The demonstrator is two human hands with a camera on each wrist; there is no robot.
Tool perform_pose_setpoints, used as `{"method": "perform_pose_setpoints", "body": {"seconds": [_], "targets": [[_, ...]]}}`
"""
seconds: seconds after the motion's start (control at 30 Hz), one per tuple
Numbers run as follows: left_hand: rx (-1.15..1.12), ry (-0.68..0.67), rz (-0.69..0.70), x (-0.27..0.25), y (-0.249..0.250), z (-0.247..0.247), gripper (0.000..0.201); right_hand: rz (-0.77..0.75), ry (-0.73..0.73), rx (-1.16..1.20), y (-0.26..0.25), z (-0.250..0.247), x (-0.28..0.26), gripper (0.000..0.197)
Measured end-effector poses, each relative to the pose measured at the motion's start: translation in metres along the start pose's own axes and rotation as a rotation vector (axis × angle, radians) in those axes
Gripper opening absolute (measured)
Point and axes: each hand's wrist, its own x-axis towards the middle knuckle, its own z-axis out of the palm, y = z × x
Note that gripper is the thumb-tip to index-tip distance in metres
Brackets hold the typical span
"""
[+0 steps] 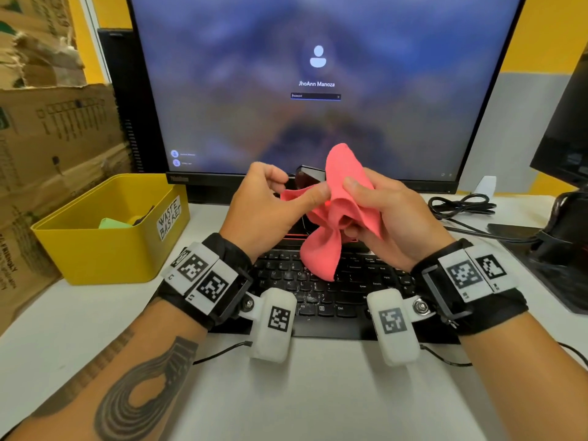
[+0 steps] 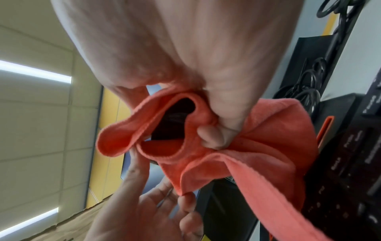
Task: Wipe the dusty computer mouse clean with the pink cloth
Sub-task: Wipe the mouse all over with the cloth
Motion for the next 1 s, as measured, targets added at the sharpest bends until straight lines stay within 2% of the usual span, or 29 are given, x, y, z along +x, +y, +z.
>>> {"method": "perform_pose_setpoints", "body": {"seconds": [0.07,0.2,0.3,0.37,0.5,0.6,0.67,0.77,0.9,1.0], "targets": [[-0.110,-0.057,-0.093,-0.002,0.003,0.003,0.064,-0.041,0.003,-0.028,0.002,0.000,0.001,0.043],[-0.330,-0.164,-0.200,-0.005,0.011,0.003,0.038,-0.092,-0.031,-0.057,0.003,-0.001,0.001,0.022],[-0.486,-0.174,-0.272,-0.007,0.014,0.000,0.027,-0.105,-0.079,-0.082,0.008,-0.004,0.003,0.026],[-0.503,-0.168,-0.288,-0.008,0.014,0.000,0.024,-0.121,-0.086,-0.103,0.010,-0.004,0.004,0.030],[-0.503,-0.169,-0.286,-0.009,0.013,0.000,0.031,-0.159,-0.049,-0.150,0.010,-0.004,0.003,0.020],[-0.548,-0.154,-0.300,-0.007,0.011,-0.001,0.041,-0.173,-0.035,-0.157,0.008,-0.006,0.003,0.020],[-0.591,-0.159,-0.302,-0.007,0.010,-0.001,0.036,-0.174,-0.031,-0.179,0.009,-0.006,0.004,0.025],[-0.682,-0.174,-0.324,-0.006,0.009,-0.002,0.044,-0.195,-0.032,-0.207,0.011,-0.006,0.005,0.029],[-0.759,-0.185,-0.333,-0.006,0.008,-0.003,0.049,-0.206,0.001,-0.264,0.013,-0.008,0.007,0.053],[-0.788,-0.182,-0.330,-0.007,0.012,-0.001,0.053,-0.234,0.011,-0.346,0.014,-0.008,0.007,0.061]]}}
